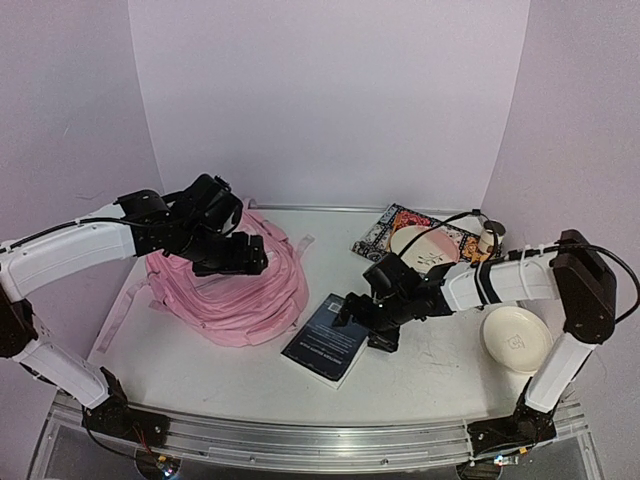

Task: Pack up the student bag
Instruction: Move the book to the center of the board, then adjust the book at the center of the board.

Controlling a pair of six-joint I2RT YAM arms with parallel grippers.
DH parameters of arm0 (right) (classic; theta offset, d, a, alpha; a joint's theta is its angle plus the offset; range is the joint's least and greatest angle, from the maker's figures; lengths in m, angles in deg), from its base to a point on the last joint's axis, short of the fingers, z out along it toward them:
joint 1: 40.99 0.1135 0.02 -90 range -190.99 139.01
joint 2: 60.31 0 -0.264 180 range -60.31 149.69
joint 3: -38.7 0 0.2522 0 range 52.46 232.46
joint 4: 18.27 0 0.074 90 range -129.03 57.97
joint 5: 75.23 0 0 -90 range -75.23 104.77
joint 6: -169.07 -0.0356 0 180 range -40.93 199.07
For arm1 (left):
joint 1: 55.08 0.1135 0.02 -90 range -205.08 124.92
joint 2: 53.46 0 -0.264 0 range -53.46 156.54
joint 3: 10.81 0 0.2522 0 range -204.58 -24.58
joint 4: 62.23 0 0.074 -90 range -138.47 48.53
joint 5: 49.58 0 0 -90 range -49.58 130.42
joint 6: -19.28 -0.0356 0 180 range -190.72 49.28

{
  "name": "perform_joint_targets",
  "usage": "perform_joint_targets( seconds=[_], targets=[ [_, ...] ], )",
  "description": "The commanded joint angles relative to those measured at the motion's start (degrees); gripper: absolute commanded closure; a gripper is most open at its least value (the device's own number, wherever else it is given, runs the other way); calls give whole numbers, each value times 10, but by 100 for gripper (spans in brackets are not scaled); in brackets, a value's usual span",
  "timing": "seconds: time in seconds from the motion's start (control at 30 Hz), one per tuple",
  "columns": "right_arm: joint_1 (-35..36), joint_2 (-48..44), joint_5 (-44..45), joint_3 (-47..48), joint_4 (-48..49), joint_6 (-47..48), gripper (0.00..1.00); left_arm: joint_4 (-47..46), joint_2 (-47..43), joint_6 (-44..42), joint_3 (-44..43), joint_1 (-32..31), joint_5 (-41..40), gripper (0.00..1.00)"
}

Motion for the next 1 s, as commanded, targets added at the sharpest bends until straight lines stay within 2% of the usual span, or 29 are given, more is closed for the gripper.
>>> perform_joint_targets(
  seconds=[0.0,0.17,0.43,0.63,0.97],
  targets=[
    [5,7,-10,60,-27,65,2,-25,10,24,2,-22,23,10],
    [-20,-10,21,81,-118,167,2,-28,29,50,16,-59,25,10],
    [-131,-8,-47,117,-131,339,4,-33,64,94,45,-101,44,14],
    [-170,70,-113,182,-131,421,12,-39,96,121,58,-118,53,20],
    [-173,200,-187,269,-138,487,24,-55,167,148,72,-141,45,37]
  ],
)
